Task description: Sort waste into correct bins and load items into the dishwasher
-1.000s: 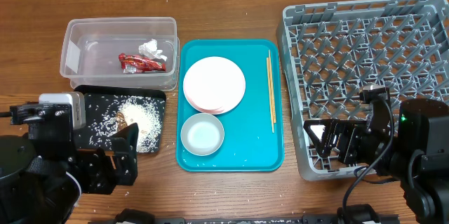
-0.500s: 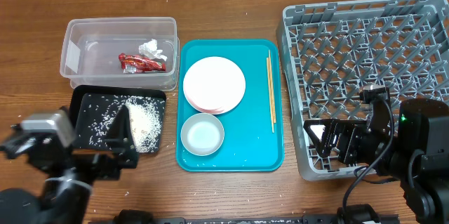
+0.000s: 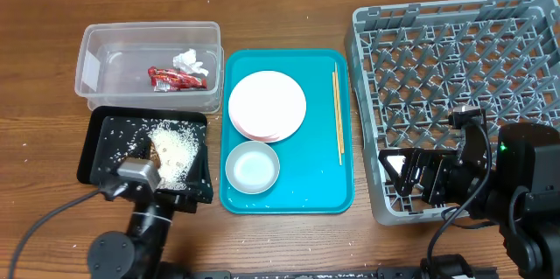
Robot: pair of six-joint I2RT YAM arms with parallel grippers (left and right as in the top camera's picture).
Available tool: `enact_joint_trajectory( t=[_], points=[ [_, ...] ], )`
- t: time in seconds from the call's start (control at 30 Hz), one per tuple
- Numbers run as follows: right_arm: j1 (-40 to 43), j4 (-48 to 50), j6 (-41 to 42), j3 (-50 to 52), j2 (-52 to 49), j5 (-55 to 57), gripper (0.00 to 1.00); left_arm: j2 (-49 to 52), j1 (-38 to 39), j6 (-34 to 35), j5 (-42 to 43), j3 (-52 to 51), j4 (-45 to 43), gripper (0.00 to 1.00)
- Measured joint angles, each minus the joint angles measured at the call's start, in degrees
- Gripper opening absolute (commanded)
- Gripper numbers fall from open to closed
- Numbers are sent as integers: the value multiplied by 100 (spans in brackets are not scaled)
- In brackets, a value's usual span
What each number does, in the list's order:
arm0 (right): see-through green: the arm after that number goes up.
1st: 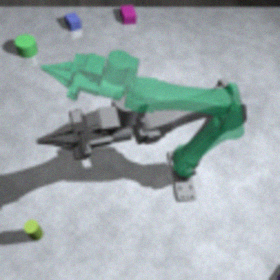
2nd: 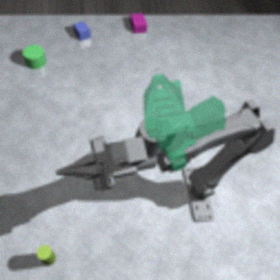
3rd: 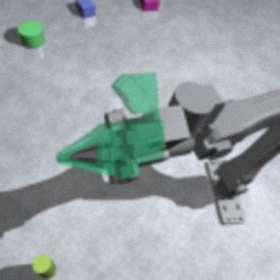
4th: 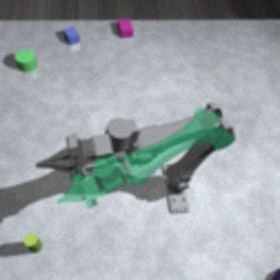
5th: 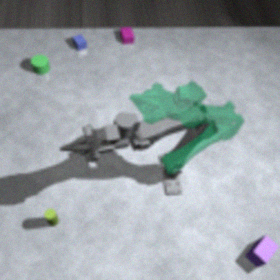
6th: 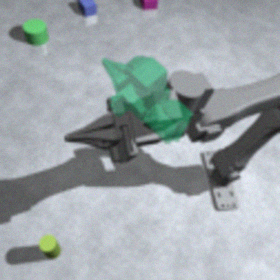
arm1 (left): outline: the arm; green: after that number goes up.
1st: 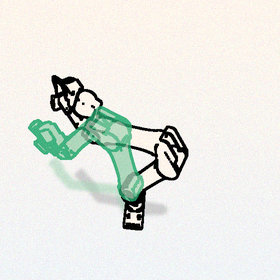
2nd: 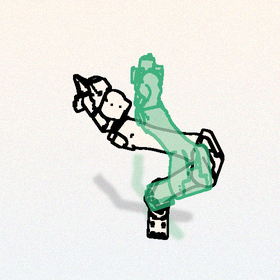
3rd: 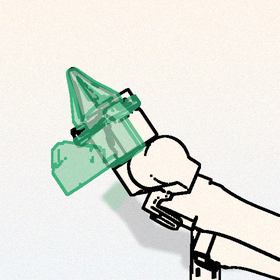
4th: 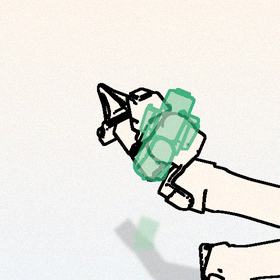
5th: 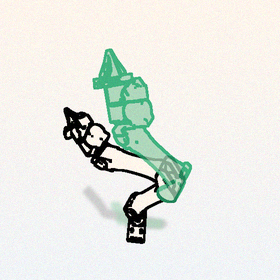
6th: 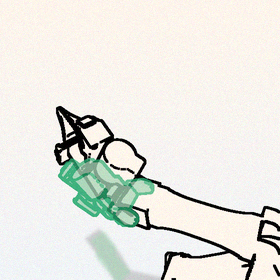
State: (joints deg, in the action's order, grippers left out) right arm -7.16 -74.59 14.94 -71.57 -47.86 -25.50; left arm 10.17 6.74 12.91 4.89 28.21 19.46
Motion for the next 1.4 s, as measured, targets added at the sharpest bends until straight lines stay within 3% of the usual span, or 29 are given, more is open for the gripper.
enact_joint_trajectory(
  t=[0.17,0.53,1.4],
  points=[
    [0,2,2,0,0,2,100,-881,-330,177,52,-1143,-146,100],
    [0,2,2,0,0,2,100,-927,-380,433,116,-2610,-1241,100],
    [0,422,15,0,-2,-179,100,-929,-380,479,118,-2647,-1353,100]
  ],
)
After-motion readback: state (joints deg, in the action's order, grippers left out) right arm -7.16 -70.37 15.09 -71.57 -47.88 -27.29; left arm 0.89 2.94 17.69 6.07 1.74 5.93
